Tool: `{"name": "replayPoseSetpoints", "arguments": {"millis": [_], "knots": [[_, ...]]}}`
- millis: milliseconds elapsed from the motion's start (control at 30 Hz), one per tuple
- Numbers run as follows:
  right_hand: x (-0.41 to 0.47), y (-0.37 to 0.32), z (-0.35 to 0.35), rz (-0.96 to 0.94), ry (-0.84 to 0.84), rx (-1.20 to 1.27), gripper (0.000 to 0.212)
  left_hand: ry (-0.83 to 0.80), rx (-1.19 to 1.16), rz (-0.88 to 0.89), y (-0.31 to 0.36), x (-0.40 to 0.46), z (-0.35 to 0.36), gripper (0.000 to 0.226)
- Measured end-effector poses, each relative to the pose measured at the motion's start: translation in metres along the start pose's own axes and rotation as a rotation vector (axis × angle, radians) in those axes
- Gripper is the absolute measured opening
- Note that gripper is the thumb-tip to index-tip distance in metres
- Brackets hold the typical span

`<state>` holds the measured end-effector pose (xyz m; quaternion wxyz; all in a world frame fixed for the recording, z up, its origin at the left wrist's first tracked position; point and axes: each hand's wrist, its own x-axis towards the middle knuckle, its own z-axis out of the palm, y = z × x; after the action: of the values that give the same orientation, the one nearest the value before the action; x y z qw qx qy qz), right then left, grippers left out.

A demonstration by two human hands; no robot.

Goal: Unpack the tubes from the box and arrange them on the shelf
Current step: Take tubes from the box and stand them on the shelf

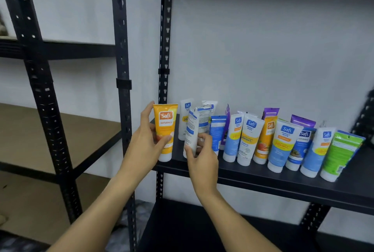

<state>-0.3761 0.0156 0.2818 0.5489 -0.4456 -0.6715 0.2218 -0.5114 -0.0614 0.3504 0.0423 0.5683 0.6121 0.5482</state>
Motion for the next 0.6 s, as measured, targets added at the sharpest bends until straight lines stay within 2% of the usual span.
{"name": "replayPoseSetpoints", "arguments": {"millis": [300,600], "knots": [[0.003,0.004,0.004,0.003,0.025,-0.179,0.051,-0.047,0.069,0.024,-0.027,0.037,0.037,0.096],[0.006,0.006,0.007,-0.012,0.032,-0.253,0.050,-0.014,-0.020,-0.019,-0.044,0.050,0.061,0.094]]}}
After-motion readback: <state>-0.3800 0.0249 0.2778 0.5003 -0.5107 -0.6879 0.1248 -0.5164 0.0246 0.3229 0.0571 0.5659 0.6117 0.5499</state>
